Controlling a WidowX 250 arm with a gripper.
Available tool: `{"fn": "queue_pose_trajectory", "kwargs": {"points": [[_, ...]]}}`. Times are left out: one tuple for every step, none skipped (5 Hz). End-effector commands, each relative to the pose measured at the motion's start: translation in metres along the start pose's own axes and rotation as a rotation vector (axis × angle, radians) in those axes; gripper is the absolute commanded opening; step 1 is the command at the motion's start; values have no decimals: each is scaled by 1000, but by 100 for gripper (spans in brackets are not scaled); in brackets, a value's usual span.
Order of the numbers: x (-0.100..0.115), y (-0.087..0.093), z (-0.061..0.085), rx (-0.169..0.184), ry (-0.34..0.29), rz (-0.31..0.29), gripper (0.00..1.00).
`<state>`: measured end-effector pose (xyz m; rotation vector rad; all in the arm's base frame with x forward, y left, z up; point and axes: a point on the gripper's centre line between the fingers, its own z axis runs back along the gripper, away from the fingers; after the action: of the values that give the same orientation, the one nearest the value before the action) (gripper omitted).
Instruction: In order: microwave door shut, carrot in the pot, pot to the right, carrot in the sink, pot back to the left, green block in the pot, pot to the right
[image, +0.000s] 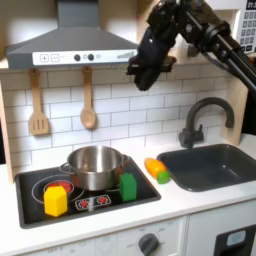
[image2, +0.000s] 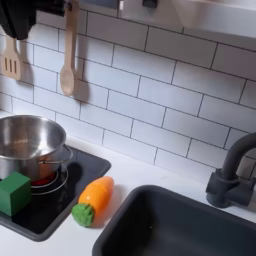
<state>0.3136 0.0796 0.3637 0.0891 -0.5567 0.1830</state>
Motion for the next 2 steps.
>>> {"fn": "queue_pose_trajectory", "kwargs": {"points": [[-26, -33, 2, -53, 80, -22, 0], [-37, -49, 10, -78, 96, -45, 0]]}}
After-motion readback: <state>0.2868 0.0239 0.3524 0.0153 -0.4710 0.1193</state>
